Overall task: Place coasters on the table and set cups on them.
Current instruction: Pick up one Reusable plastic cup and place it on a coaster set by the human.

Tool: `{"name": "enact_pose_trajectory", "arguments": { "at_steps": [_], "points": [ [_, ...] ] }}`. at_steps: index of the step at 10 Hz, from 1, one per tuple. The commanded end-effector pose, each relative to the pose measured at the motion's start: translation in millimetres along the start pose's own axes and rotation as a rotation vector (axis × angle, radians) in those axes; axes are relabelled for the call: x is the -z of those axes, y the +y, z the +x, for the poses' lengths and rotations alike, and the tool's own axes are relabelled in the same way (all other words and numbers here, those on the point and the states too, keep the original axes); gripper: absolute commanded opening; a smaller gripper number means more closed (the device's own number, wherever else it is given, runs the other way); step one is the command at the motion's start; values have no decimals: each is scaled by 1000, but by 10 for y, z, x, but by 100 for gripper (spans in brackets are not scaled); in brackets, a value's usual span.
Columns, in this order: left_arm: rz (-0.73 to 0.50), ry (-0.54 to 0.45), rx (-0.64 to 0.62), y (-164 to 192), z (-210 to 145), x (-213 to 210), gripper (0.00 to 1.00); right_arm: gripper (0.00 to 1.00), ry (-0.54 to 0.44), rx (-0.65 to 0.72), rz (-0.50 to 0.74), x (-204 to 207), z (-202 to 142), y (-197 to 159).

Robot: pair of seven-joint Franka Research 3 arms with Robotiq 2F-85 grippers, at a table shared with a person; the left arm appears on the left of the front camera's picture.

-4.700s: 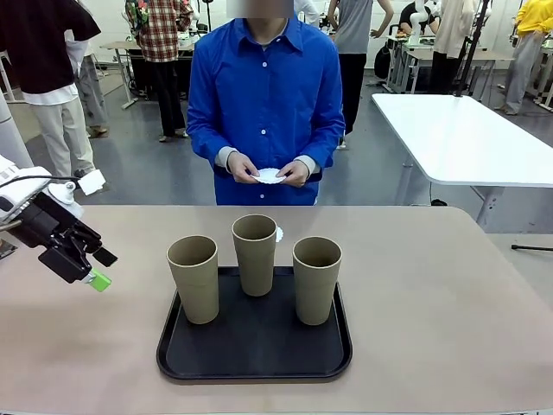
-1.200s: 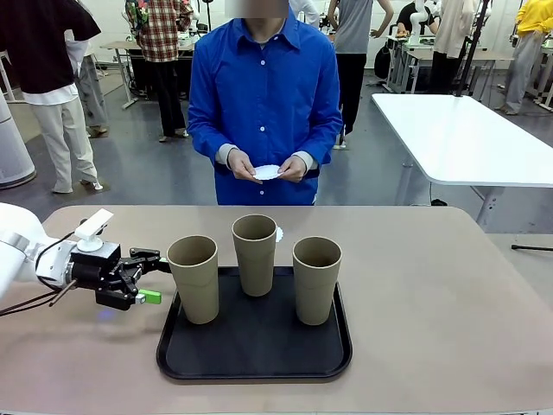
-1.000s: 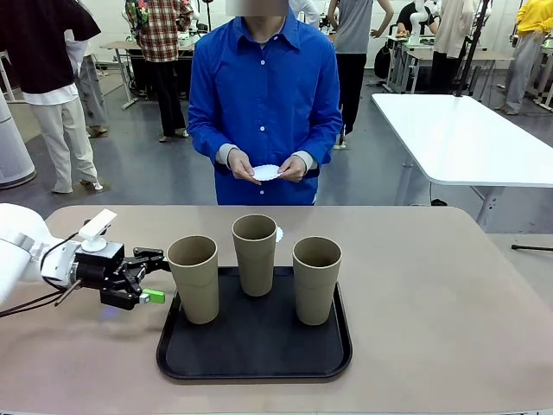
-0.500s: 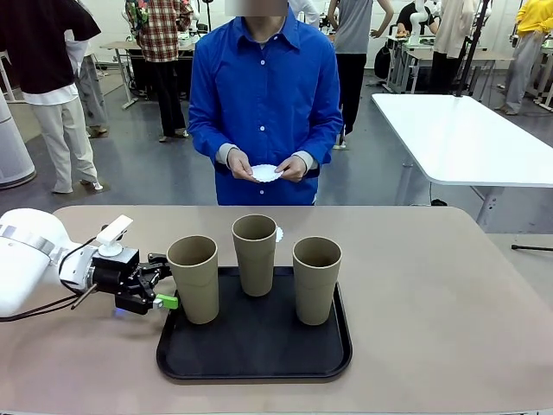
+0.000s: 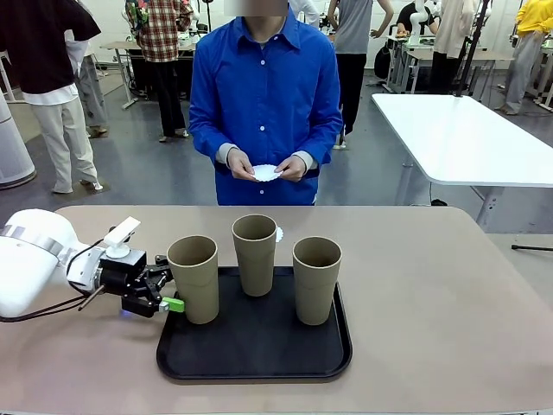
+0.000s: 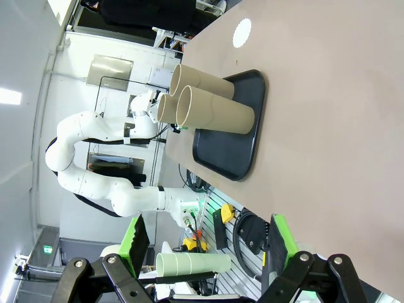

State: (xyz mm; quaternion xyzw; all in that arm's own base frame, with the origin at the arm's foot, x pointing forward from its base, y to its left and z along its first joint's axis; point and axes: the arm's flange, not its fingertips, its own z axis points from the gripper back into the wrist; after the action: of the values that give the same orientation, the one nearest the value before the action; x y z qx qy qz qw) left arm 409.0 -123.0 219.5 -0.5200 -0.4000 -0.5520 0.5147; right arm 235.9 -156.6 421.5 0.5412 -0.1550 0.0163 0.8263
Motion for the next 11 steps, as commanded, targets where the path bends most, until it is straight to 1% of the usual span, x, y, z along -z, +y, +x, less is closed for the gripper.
{"name": "enact_pose_trajectory", "arguments": {
  "at_steps": [1, 7, 11],
  "points": [
    [14, -5, 45, 19, -60, 138, 100, 100, -8, -10, 15, -6, 11, 0],
    [-9, -7, 87, 54, -89, 357, 100, 100, -8, -10, 15, -6, 11, 0],
    [-11, -11, 91, 72, -95, 374, 100, 100, -8, -10, 15, -6, 11, 0]
  ]
}}
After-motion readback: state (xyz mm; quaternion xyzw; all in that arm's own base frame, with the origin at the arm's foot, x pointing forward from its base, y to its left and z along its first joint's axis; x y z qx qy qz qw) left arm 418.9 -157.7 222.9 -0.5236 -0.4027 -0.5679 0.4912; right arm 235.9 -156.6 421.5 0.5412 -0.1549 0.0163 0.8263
